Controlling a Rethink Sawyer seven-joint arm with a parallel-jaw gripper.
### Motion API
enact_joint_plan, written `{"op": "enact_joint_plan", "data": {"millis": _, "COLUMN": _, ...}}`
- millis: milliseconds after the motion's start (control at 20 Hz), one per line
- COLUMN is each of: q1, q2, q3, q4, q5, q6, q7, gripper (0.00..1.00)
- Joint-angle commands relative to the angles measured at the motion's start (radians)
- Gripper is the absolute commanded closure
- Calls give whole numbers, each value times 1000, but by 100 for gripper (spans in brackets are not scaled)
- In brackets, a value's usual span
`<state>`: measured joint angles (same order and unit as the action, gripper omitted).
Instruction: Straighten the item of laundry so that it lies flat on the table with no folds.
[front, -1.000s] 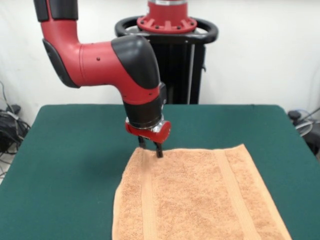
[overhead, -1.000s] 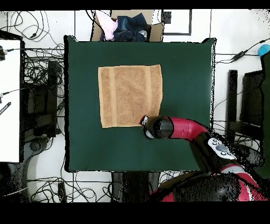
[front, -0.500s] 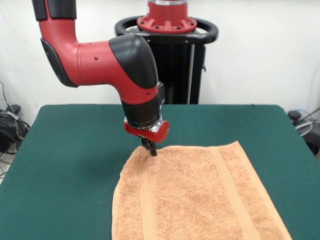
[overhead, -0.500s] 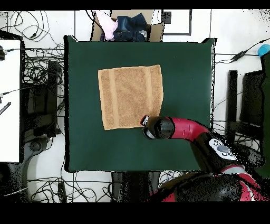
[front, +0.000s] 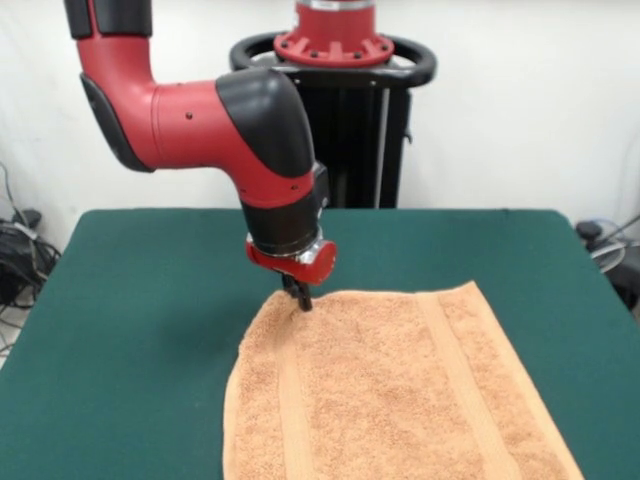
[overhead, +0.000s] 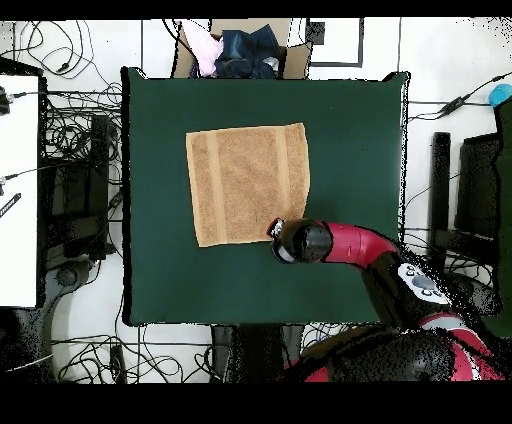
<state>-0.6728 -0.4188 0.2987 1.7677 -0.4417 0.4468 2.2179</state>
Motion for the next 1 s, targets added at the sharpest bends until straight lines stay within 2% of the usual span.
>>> {"op": "enact_joint_plan", "data": {"millis": 50, "q1": 56, "q2": -21, "q3": -46, "q4": 0, "q5": 67, "q6": 120, "q7": 90, "gripper": 100}}
{"op": "enact_joint_plan", "data": {"millis": 450, "q1": 94, "q2": -93, "q3": -70, "q4": 15, "q5": 111, "q6": 217, "q7": 83, "gripper": 100}}
{"op": "enact_joint_plan", "data": {"millis": 750, "q1": 138, "q2": -123, "q3": -94, "q4": -20, "q5": 152, "q6": 317, "q7": 90, "gripper": 100}}
{"op": "enact_joint_plan", "data": {"millis": 1000, "q1": 172, "q2": -113, "q3": -110, "q4": -71, "q5": 180, "q6": 374, "q7": 100, "gripper": 100}}
